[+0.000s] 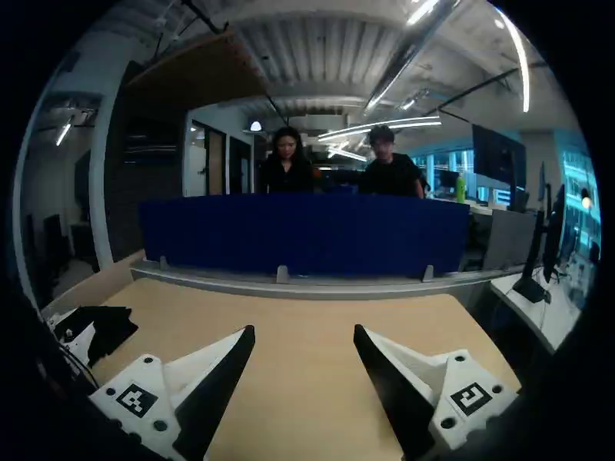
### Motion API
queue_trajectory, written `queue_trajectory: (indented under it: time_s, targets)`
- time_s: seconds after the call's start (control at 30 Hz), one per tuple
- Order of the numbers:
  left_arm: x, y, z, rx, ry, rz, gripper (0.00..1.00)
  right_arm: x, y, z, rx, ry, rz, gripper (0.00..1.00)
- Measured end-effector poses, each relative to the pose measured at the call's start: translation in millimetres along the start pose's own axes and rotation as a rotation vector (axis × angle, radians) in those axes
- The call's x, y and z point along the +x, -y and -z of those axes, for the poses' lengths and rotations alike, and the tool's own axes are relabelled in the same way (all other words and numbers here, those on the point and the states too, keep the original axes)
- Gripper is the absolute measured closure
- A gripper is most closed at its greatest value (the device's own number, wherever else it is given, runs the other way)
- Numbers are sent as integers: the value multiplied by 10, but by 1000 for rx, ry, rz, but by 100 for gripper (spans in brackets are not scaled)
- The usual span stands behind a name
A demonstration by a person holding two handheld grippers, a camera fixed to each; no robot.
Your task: Fold towel
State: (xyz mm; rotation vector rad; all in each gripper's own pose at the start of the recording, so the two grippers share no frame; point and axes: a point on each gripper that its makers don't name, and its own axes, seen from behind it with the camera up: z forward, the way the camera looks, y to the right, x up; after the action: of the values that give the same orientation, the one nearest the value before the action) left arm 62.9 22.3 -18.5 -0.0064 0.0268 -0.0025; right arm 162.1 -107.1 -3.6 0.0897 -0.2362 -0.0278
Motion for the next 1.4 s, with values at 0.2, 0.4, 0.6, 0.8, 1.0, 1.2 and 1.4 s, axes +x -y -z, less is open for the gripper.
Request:
queue_trajectory:
  time_s: [0.2,0.4,0.6,0.8,1.0,1.2,1.4]
  targets:
    - [-383,52,-39,17,7,26,9,-115,57,-83,-7,4,44,1]
    - [-605,90,-56,35,9,41,9,-205,108,-167,7,6,69,0]
    - [-696,107,-89,41,8,46,9,-207,89,-222,10,-5,70,0]
    - [-742,127,-91,45,12,40,9,-221,46,-243,4,-5,69,1]
    - [-839,112,-76,42,30,27,9,-247,0,-238,-6,-1,73,1]
    - [-845,79,-83,29,40,34,9,-251,-28,-236,-12,2,70,0]
    - [-856,43,-89,21,43,34,9,-198,-64,-243,-14,-14,60,1]
